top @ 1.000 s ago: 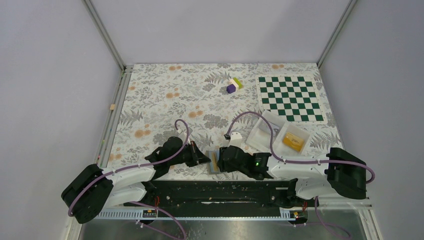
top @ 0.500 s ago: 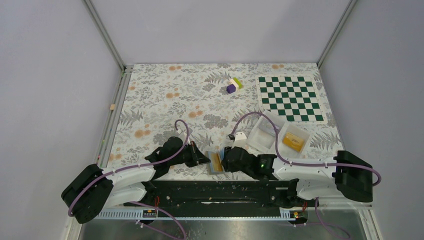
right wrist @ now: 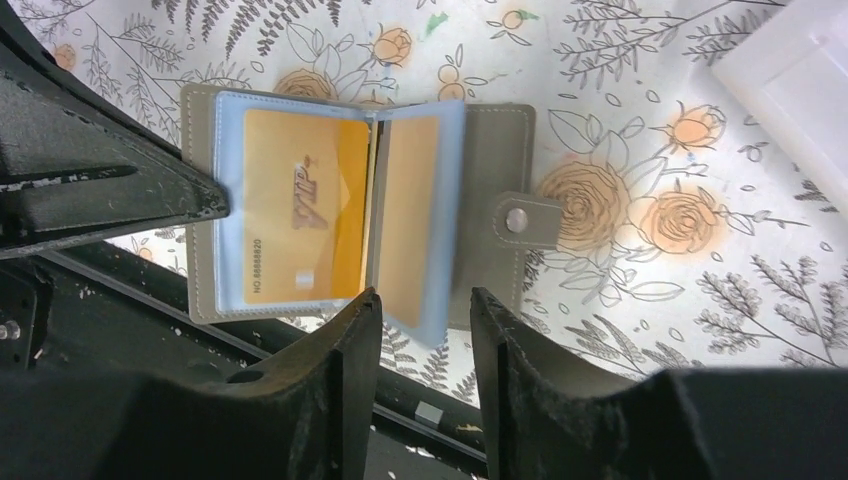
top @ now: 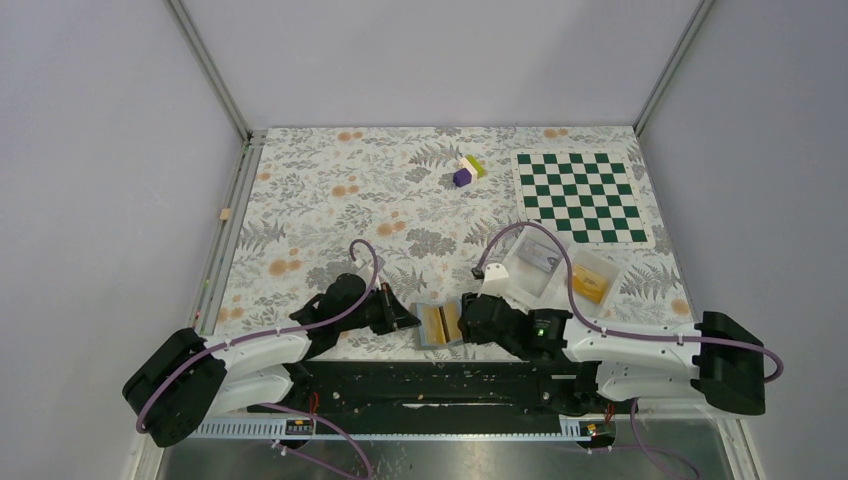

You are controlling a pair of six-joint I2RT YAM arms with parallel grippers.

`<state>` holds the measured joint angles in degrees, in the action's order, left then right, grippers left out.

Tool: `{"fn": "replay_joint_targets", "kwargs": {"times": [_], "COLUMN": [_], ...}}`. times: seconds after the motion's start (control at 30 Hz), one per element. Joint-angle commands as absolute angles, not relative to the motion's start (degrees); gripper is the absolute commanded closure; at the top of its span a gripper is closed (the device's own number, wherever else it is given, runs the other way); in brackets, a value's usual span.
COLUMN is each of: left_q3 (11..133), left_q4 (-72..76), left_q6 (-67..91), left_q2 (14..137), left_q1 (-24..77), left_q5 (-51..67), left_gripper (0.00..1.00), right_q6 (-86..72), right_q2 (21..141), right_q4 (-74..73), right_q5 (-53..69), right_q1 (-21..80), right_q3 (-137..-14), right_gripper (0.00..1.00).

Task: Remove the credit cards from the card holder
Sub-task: Remove the credit card from the card holder.

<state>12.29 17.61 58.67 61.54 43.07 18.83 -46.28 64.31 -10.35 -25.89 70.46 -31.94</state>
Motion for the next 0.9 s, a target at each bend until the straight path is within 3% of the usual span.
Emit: {"fn": "replay_joint_targets", "kwargs": {"times": [0.0,0.2,0.5,0.73,0.87], "left_q3": [12.92,12.83,14.02,18.05,20.32], "left_q4": [19.88,20.12,16.11,4.80,-1.59], "left_q6": [57.42,56.98,54.94,53.13,53.46], "left_q2": [61.16,62.14,63.98,63.01,59.60], "left_q1": [43.25,43.29,43.26,43.18,43.20], "left_q5": [18.63,18.76,17.67,11.20,8.32], "left_gripper": [1.00,1.00,1.00,0.66,0.59], "right_q6": [-45.76,-44.45,-41.67,-42.10,-44.54], "right_q2": [60.59,58.23,62.12,68.89,73.29], "right_q4": [-15.48,-15.70,4.96,13.18,16.10], "right_q5": [-28.15,-25.30,-7.15,1.65,3.54], "right_q1": [70.21,70.23,63.04,59.99,59.79], "right_q3": [-34.62,-36.64,-29.82,-28.66,-28.19], "right_gripper": [0.54,0.54,0.55,0.57,0.58]}}
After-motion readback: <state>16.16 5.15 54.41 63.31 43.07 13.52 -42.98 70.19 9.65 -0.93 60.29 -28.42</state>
